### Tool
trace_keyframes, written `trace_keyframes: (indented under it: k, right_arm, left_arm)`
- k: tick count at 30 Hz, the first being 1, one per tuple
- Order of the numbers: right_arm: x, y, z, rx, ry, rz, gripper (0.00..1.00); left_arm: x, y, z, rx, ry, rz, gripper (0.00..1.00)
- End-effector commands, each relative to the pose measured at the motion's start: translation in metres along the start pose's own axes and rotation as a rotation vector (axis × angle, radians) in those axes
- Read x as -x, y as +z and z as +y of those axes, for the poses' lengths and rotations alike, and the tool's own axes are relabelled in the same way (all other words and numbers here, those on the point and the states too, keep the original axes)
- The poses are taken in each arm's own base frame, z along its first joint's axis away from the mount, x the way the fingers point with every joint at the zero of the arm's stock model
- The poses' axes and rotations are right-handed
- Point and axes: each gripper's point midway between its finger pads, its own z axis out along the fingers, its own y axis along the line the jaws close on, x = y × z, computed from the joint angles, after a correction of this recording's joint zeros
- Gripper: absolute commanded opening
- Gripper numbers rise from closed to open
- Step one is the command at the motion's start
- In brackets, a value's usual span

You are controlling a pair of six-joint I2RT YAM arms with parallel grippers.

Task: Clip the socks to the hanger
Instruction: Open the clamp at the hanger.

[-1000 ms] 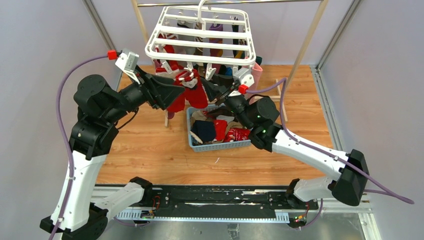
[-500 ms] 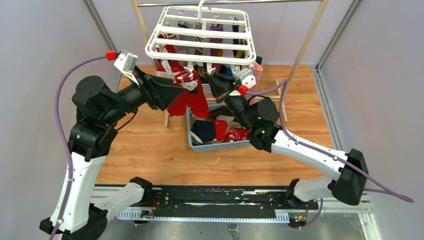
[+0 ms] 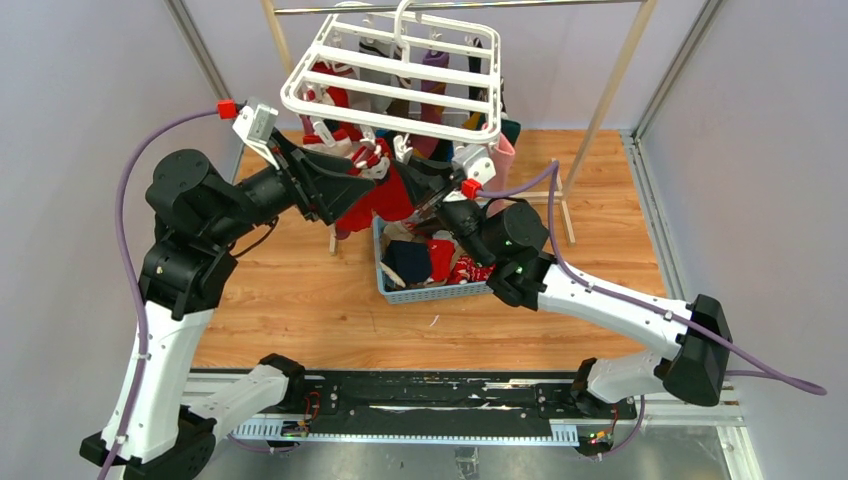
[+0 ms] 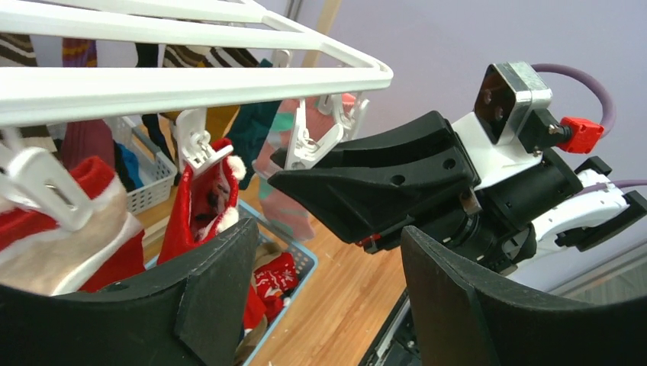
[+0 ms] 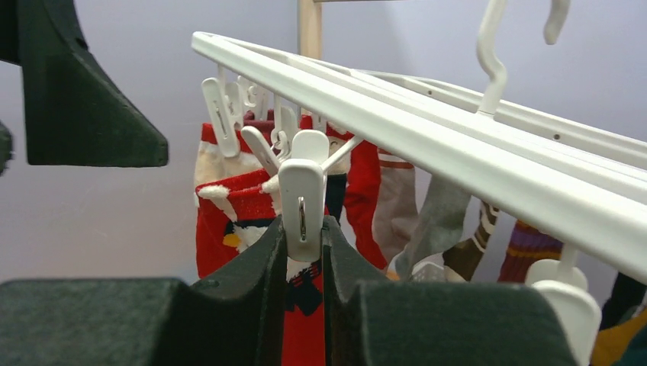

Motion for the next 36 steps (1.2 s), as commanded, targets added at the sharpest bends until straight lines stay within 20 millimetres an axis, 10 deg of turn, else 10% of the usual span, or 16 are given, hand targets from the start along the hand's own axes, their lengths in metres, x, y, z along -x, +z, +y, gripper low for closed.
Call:
trace_keyframes:
  k: [1, 19, 36]
  right_arm:
    - [0.008, 0.006, 0.022, 0.043, 0.049, -0.001, 0.00]
    - [0.007, 0.025, 0.049, 0.087, 0.139, 0.049, 0.00]
    - [0.009, 0.027, 0.059, 0.115, 0.163, 0.050, 0.00]
  left_arm:
    - [0.010, 0.001, -0.009, -0.037, 0.008, -0.022, 0.73]
    - [0.022, 0.033, 0.000, -0.059, -0.010, -0.016, 0.89]
    - [0.015, 0.051, 0.026, -0.006, 0.031, -0.016, 0.66]
